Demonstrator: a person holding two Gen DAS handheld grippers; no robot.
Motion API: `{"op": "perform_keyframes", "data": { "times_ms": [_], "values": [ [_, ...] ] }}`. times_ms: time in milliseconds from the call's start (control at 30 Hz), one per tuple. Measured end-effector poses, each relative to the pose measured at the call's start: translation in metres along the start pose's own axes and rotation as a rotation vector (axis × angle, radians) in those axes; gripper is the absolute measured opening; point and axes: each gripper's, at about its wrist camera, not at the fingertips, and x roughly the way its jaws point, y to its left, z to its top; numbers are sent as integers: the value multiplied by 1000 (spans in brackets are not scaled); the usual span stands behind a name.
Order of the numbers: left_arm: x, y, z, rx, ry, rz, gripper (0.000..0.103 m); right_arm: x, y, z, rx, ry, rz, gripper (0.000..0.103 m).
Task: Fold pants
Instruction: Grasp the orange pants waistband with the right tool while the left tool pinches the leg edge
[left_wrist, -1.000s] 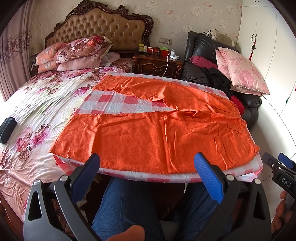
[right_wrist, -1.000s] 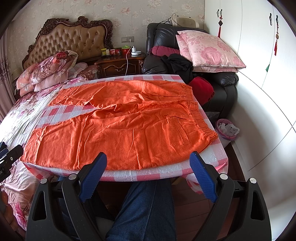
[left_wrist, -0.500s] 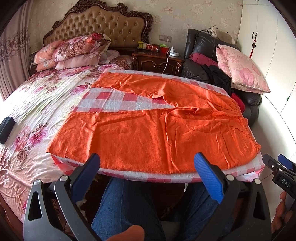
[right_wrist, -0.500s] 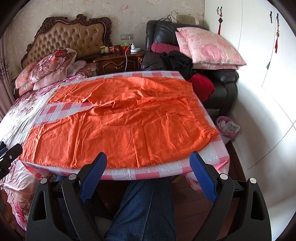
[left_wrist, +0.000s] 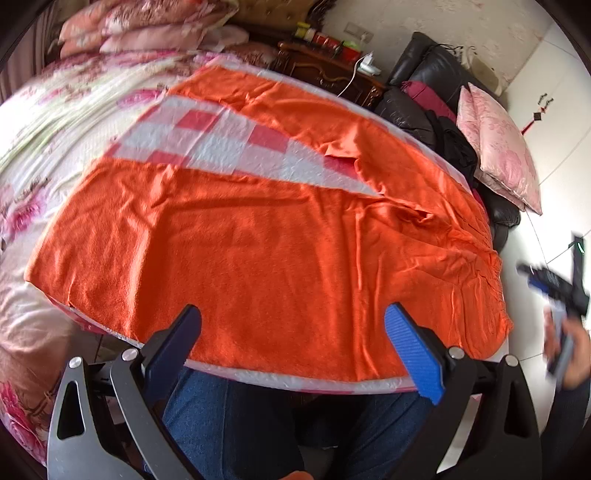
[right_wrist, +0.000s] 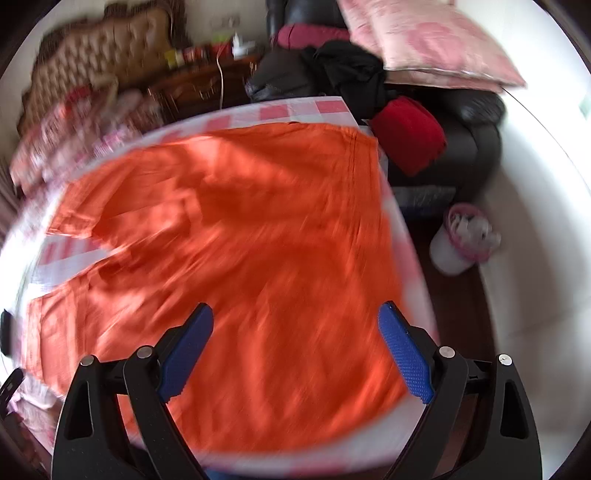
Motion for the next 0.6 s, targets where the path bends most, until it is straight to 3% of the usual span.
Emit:
{"op": "perform_keyframes", "data": {
  "times_ms": [200, 300, 367, 500, 600],
  "values": [
    [7, 32, 20, -66, 13, 39, 99, 85, -12, 129, -215, 55, -80, 88],
    [1, 51, 33, -115, -23, 81, 97, 122, -15, 172, -235, 84, -37, 88],
    [-2, 66, 43, -161, -61, 112, 97, 144, -15, 189, -261, 104, -27, 87],
    [-3, 74, 64, -61, -107, 235, 99, 182, -14, 207, -291, 175, -3, 81],
    [3, 81, 85, -35, -103, 211, 99, 200, -13, 211, -339, 205, 3, 76]
  ]
}}
